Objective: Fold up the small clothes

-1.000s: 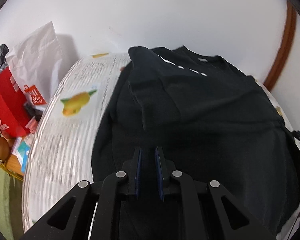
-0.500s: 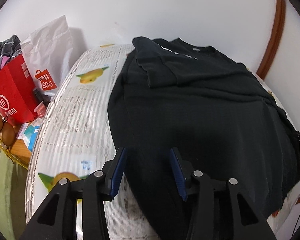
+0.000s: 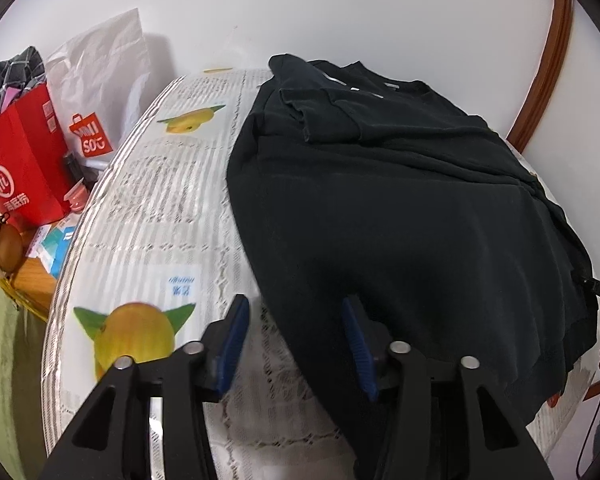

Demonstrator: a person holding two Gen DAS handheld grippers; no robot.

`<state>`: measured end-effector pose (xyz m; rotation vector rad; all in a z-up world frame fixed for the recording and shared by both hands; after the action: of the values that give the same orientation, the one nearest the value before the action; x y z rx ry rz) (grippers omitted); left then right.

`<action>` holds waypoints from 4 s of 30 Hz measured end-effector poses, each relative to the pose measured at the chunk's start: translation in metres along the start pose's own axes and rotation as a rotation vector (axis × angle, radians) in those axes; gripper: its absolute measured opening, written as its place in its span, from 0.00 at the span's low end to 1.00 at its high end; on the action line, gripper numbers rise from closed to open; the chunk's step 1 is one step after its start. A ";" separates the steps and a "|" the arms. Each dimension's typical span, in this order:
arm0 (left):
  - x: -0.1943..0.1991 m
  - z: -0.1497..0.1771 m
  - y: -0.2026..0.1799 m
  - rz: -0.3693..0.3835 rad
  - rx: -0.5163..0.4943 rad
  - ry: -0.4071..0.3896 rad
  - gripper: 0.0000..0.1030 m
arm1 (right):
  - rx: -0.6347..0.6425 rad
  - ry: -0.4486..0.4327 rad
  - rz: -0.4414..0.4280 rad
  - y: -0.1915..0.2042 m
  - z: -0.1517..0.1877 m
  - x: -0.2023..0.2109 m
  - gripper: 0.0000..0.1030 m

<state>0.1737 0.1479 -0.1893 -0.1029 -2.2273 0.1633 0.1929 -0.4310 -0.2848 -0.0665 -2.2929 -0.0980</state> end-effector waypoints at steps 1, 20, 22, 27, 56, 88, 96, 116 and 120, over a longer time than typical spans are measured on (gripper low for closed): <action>0.001 0.001 0.002 0.007 0.006 0.000 0.49 | 0.000 -0.007 -0.001 0.000 0.001 0.000 0.54; 0.021 0.039 -0.018 0.139 0.049 0.028 0.54 | 0.039 -0.049 -0.124 -0.008 0.028 0.023 0.54; 0.020 0.038 -0.022 0.126 0.049 0.030 0.54 | 0.059 -0.055 -0.123 -0.006 0.030 0.023 0.54; 0.021 0.041 -0.030 0.108 0.029 0.036 0.53 | 0.059 -0.078 -0.128 -0.002 0.031 0.018 0.55; 0.084 0.055 -0.023 0.227 0.091 -0.127 0.11 | 0.208 -0.261 -0.101 0.010 0.044 0.083 0.10; 0.064 -0.090 -0.008 0.151 0.146 -0.266 0.10 | 0.095 -0.352 -0.088 0.052 -0.100 0.062 0.10; 0.026 -0.131 -0.003 0.103 0.174 -0.236 0.10 | 0.070 -0.350 -0.097 0.068 -0.144 0.033 0.10; -0.072 -0.167 0.004 -0.043 0.140 -0.098 0.11 | 0.092 -0.238 -0.057 0.089 -0.193 -0.064 0.11; -0.078 -0.166 0.004 -0.048 0.139 -0.087 0.11 | 0.094 -0.209 -0.042 0.090 -0.193 -0.072 0.11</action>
<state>0.3528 0.1548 -0.1499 0.0345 -2.2952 0.3003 0.3912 -0.3607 -0.2070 0.0214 -2.5045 -0.0053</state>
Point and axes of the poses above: each gripper's, at about its wrist camera, not at the fingertips, and x roughly against the way its jaws point, y to its left, z to its underside, the point moved 4 cm from there along -x, roughly the way its jaws point, and after that the axes turned 1 degree about -y, right-handed, at the moved point
